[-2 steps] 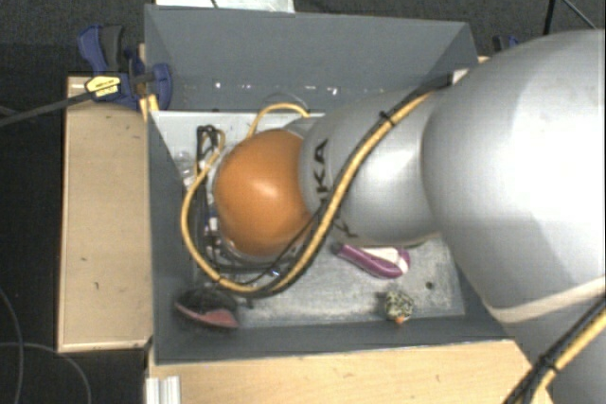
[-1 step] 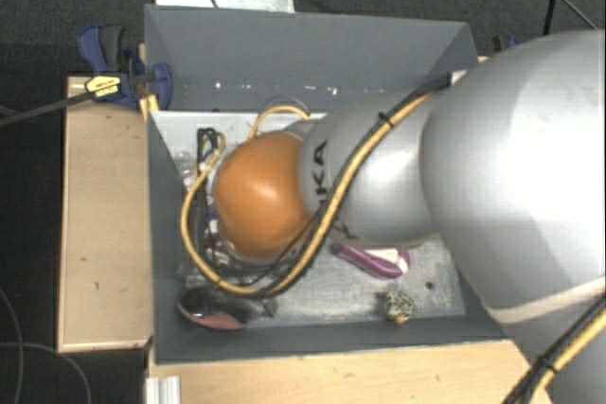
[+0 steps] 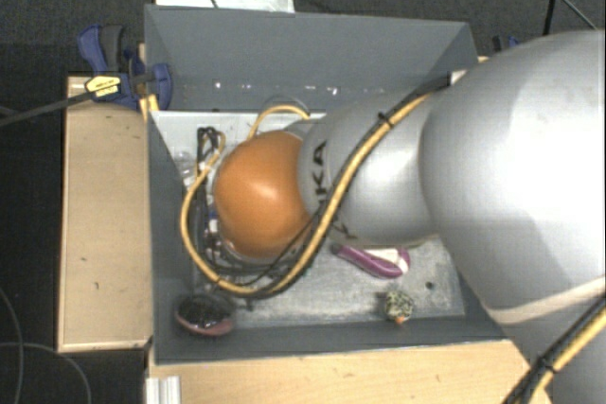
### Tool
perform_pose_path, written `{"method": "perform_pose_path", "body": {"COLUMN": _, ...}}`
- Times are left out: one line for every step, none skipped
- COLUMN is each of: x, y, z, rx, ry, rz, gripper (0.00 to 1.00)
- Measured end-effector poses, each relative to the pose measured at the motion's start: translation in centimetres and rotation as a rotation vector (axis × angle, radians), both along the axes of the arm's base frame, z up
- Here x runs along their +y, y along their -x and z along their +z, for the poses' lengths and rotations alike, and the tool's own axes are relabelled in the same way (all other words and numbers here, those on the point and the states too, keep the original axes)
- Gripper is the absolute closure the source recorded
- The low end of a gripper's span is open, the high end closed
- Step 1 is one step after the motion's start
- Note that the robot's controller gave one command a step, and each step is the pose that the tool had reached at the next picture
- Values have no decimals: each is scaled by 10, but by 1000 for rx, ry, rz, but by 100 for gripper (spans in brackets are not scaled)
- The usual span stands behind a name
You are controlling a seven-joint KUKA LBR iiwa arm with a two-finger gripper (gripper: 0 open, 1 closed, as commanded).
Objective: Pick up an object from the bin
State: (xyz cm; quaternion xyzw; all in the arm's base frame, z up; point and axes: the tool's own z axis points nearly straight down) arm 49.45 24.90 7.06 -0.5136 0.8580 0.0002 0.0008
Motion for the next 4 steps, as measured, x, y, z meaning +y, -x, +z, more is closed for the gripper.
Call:
{"method": "perform_pose_path", "body": {"x": 6, "y": 4, "z": 95, "rx": -8, "ry": -4, "rz": 26, "gripper": 100}}
{"method": "perform_pose_path", "body": {"x": -9, "y": -12, "z": 161, "rx": -9, "ry": -3, "rz": 9, "gripper": 100}}
{"method": "perform_pose_path", "body": {"x": -39, "y": 14, "z": 120, "rx": 3, "ry": 2, "rz": -96, "gripper": 100}}
{"method": "perform_pose_path", "body": {"x": -26, "y": -3, "z": 73, "rx": 3, "ry": 0, "rz": -210, "gripper": 100}}
